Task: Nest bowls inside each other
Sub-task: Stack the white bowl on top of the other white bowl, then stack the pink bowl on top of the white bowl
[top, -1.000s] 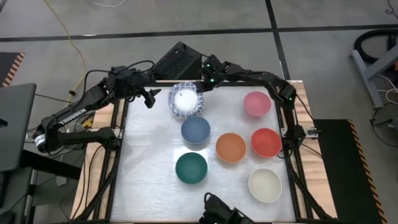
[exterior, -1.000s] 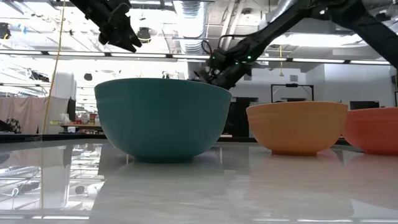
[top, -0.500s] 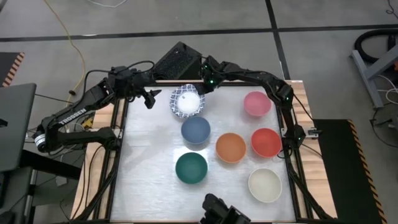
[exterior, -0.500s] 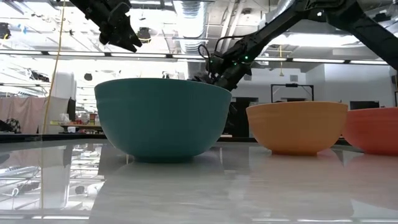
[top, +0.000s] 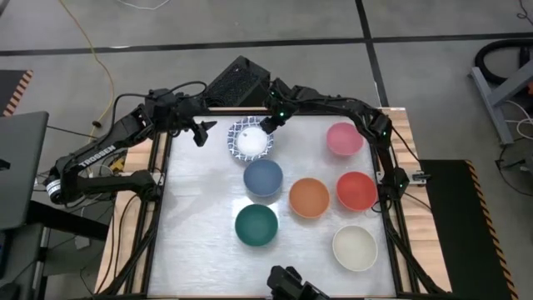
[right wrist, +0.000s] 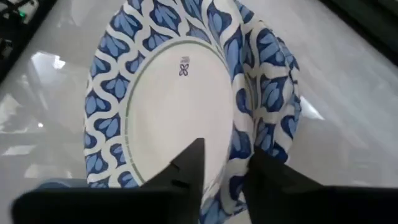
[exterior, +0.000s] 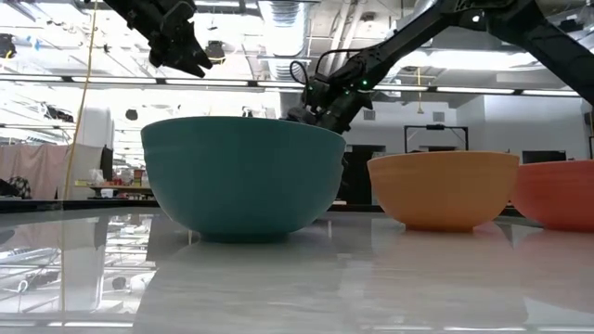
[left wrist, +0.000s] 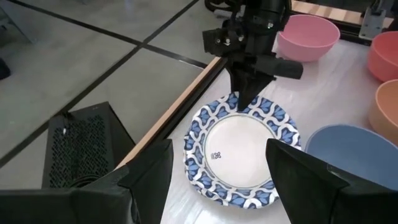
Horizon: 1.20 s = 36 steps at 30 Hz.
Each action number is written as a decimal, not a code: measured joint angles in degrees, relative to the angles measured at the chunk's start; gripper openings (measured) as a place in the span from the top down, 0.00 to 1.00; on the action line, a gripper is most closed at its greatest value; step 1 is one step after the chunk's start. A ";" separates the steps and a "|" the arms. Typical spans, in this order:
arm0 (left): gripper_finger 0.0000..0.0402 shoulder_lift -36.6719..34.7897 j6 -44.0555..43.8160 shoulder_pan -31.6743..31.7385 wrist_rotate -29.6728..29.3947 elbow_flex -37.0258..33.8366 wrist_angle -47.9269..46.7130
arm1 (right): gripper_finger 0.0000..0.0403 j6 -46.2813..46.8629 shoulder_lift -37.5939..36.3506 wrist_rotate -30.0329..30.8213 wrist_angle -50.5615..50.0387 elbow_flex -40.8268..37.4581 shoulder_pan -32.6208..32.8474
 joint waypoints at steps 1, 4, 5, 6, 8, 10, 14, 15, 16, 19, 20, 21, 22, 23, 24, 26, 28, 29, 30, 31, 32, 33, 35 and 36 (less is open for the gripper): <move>0.39 0.00 -0.02 0.00 0.00 0.00 -0.09 | 0.67 -0.15 0.00 0.74 -0.02 0.00 0.00; 0.39 0.00 -0.03 0.00 0.01 0.00 -1.03 | 0.60 -0.15 0.00 1.92 -0.04 0.00 -0.55; 0.39 0.00 -0.01 0.00 0.00 0.00 -1.31 | 0.58 0.14 0.00 2.02 -0.04 0.00 -0.72; 0.39 0.00 0.00 0.00 0.00 0.00 -1.68 | 0.57 0.30 0.00 2.02 -0.04 0.00 -1.05; 0.39 0.00 0.00 0.00 0.00 0.00 -2.20 | 0.55 0.86 -0.10 2.14 -0.22 0.00 -1.47; 0.39 0.00 0.00 0.00 0.00 0.00 -2.73 | 0.55 1.18 -0.22 2.46 -0.28 0.00 -1.83; 0.39 -0.01 -0.18 0.00 0.57 0.00 -3.28 | 0.56 0.87 -0.62 1.61 -1.05 0.00 -2.66; 0.39 -0.02 -0.08 0.00 0.99 0.00 -3.38 | 0.56 -0.08 -1.13 1.10 -2.25 -0.04 -2.94; 0.39 -0.02 -0.03 0.00 1.40 0.00 -3.48 | 0.57 -1.30 -1.87 1.06 -3.57 -0.04 -3.16; 0.39 -0.02 0.03 -0.02 3.26 0.00 -4.74 | 0.58 -6.96 -5.94 1.74 -12.69 -0.03 -4.30; 0.39 -0.02 0.14 -0.02 3.54 0.00 -5.22 | 0.58 -8.72 -7.49 2.85 -16.23 -0.01 -4.68; 0.39 -0.02 0.48 -0.02 3.65 0.00 -5.88 | 0.58 -10.10 -9.37 4.77 -20.31 0.00 -5.09; 0.39 -0.02 0.95 -0.02 3.70 0.00 -6.55 | 0.59 -11.06 -10.97 7.66 -24.55 0.00 -5.39; 0.39 -0.02 1.10 -0.07 3.82 0.00 -7.24 | 0.59 -11.56 -12.57 10.96 -28.67 0.00 -5.57; 0.39 -0.02 1.10 -0.07 3.96 -0.01 -7.65 | 0.59 -11.58 -14.35 14.72 -32.43 0.00 -5.86; 0.39 -0.02 1.01 -0.07 5.01 -0.11 -7.62 | 0.60 -10.12 -17.35 23.11 -38.39 0.00 -5.96; 0.39 -0.04 0.78 -0.07 6.16 -0.31 -7.21 | 0.60 -7.05 -19.95 29.73 -40.95 -0.60 -5.95; 0.39 -0.04 0.61 -0.09 6.61 -0.34 -7.22 | 0.60 -5.93 -21.02 31.35 -41.53 -1.22 -5.88; 0.39 -0.04 0.58 -0.09 7.08 -0.35 -7.24 | 0.60 -5.38 -22.08 31.61 -42.14 -2.07 -5.85; 0.39 -0.04 0.61 -0.09 7.39 -0.35 -7.23 | 0.60 -5.29 -23.12 31.21 -42.29 -3.18 -5.68; 0.39 -0.04 0.67 -0.12 7.67 -0.35 -7.25 | 0.59 -5.26 -24.08 30.85 -42.09 -4.50 -5.33; 0.39 -0.04 0.85 -0.19 8.03 -0.35 -7.33 | 0.59 -5.26 -25.09 30.35 -41.85 -6.13 -4.78; 0.39 -0.04 1.10 -0.37 8.37 -0.35 -7.62 | 0.59 -5.27 -26.68 30.97 -41.35 -10.08 -3.71; 0.39 -0.04 1.10 -0.41 8.43 -0.35 -7.69 | 0.59 -5.27 -27.38 32.02 -40.91 -12.39 -3.14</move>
